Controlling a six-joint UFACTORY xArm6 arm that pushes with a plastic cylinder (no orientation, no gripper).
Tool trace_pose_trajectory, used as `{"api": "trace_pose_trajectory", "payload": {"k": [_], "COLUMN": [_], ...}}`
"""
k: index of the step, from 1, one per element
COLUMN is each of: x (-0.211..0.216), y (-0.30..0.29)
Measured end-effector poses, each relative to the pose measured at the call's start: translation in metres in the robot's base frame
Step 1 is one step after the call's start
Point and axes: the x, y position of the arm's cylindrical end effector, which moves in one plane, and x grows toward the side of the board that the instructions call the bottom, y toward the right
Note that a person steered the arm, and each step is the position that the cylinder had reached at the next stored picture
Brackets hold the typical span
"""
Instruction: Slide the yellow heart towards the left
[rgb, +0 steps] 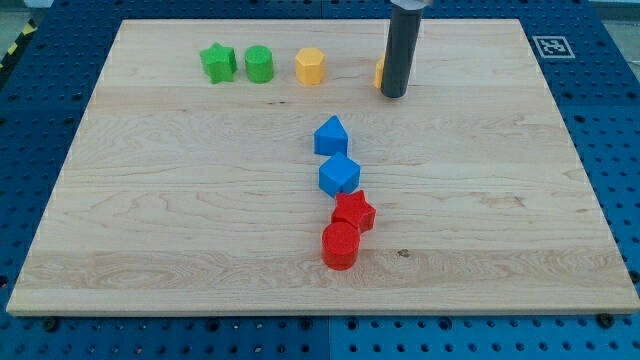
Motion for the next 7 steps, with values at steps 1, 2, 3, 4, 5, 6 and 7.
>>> {"api": "trace_pose_trajectory", "payload": {"k": [1,2,3,4,5,6,7], "x": [0.01,0.013,-0.02,-0.03,-0.029,-0.029,-0.029], "y": [0.016,0.059,0.078,0.078,0.076,0.046,0.01]}}
